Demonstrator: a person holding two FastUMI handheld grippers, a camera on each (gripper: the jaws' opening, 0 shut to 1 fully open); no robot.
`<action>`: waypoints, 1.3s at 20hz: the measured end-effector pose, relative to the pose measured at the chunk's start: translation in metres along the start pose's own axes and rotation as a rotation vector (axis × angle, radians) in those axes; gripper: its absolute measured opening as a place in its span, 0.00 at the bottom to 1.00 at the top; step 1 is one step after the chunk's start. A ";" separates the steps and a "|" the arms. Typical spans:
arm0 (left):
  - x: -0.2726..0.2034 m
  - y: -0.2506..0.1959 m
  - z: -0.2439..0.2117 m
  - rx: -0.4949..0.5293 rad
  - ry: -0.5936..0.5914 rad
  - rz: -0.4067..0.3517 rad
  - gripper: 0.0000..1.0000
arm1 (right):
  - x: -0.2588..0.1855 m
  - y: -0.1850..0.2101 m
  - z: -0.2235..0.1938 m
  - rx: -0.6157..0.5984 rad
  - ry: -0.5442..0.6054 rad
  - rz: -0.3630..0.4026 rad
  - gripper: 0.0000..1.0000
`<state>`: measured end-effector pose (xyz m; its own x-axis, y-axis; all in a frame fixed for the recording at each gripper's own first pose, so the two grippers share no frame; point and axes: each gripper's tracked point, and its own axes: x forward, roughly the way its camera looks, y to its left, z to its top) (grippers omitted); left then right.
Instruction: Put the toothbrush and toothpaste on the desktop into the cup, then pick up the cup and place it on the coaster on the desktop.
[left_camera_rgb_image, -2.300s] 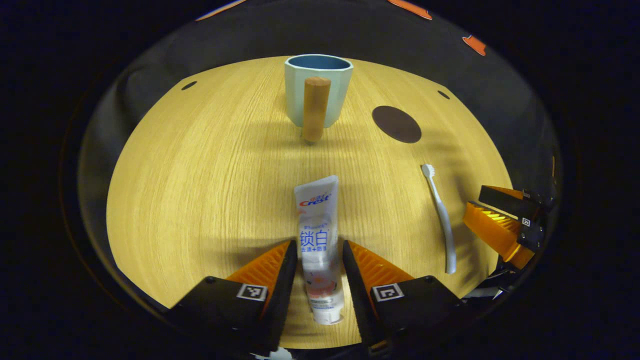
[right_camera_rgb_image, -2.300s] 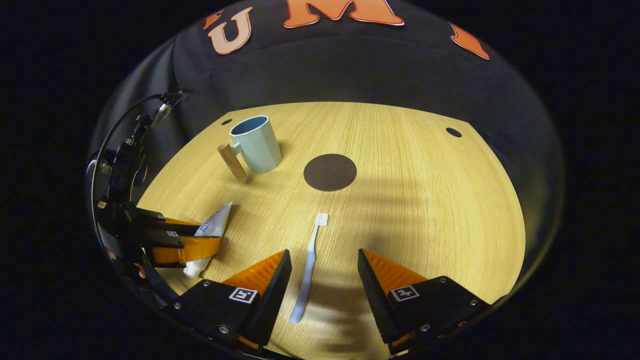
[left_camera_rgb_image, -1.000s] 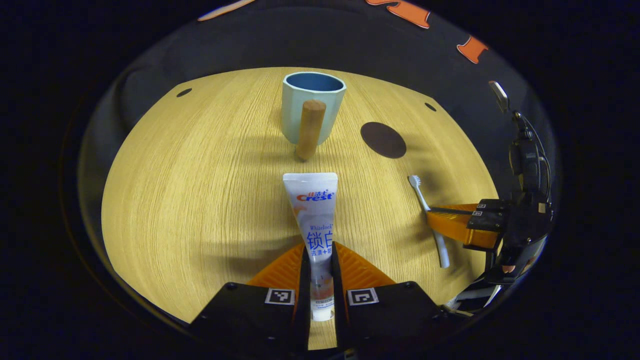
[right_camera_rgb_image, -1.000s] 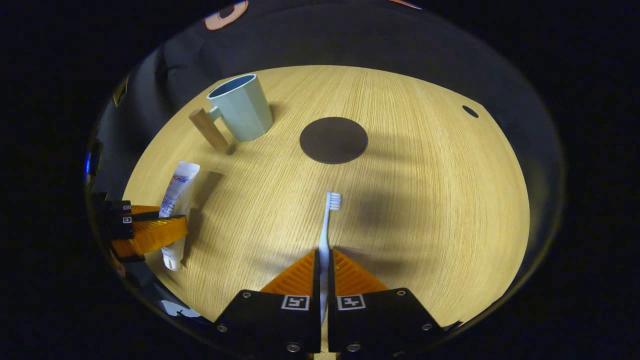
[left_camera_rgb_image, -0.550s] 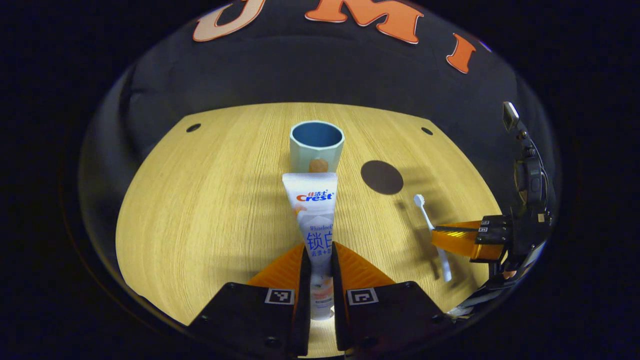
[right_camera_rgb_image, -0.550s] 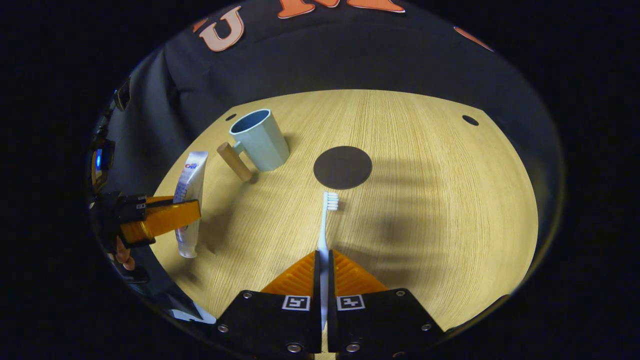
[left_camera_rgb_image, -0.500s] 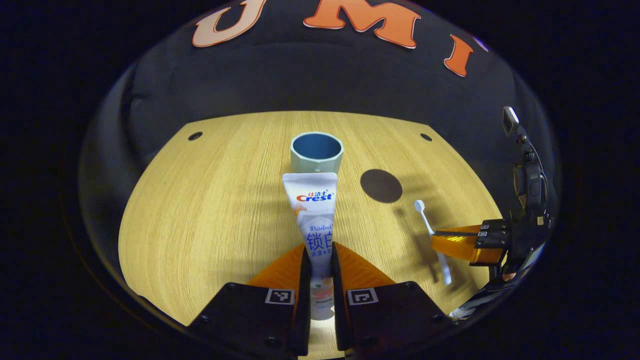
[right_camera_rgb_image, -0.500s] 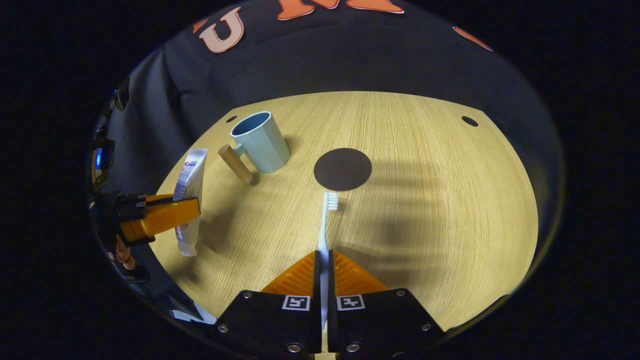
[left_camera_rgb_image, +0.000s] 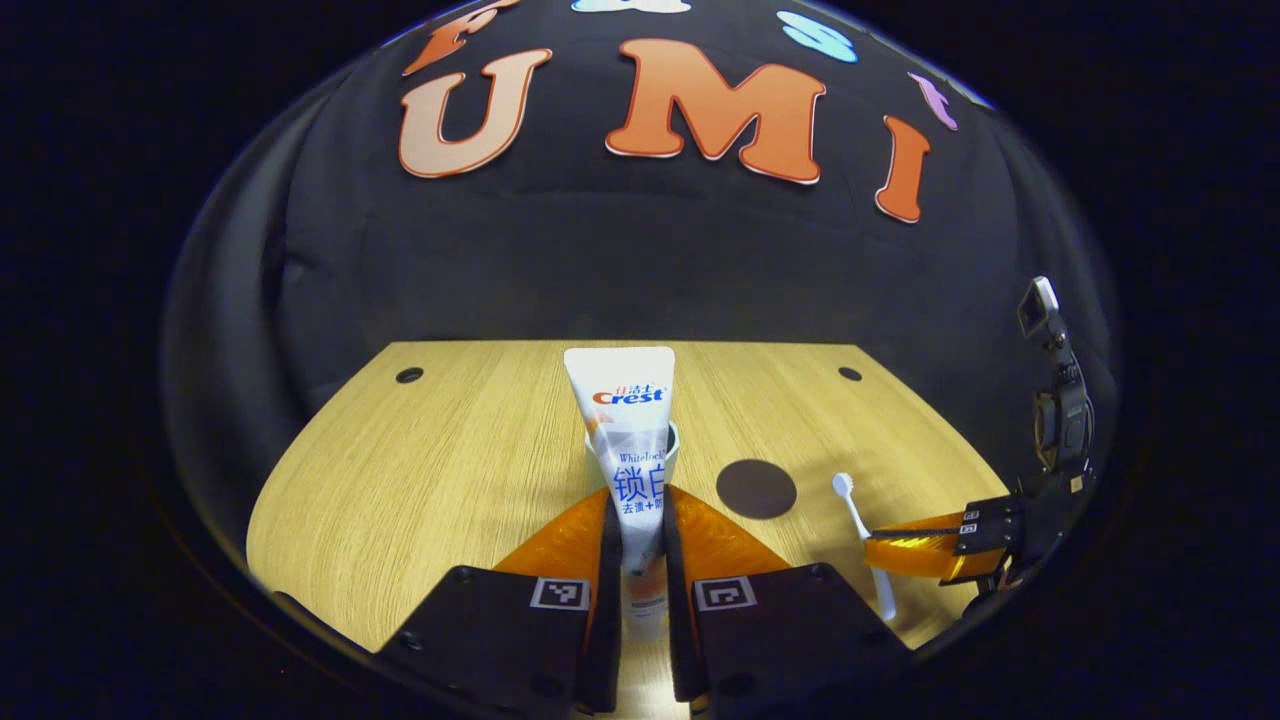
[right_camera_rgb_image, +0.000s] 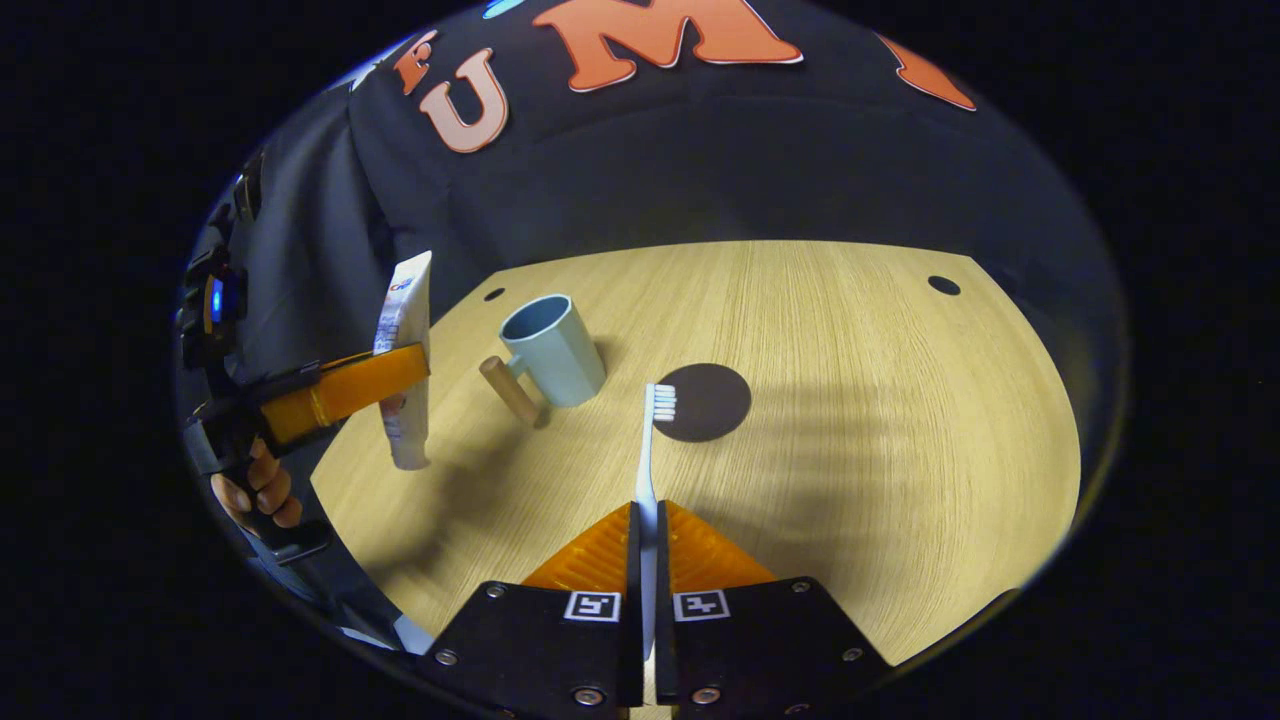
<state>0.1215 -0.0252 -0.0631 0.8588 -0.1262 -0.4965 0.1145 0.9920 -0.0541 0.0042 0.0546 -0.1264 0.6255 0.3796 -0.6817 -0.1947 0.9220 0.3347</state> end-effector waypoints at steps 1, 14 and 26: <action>0.005 -0.001 0.006 -0.002 -0.033 -0.001 0.24 | 0.000 0.001 0.004 -0.009 -0.022 0.008 0.05; 0.025 0.006 0.093 -0.010 -0.377 0.040 0.24 | -0.010 -0.003 0.069 -0.027 -0.298 0.042 0.05; 0.071 0.024 0.109 -0.068 -0.507 0.019 0.24 | -0.023 -0.015 0.120 0.004 -0.534 0.055 0.05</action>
<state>0.2398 -0.0111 -0.0050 0.9966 -0.0807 -0.0163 0.0784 0.9904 -0.1141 0.0833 0.0229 -0.0377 0.9120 0.3349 -0.2370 -0.2363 0.9010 0.3638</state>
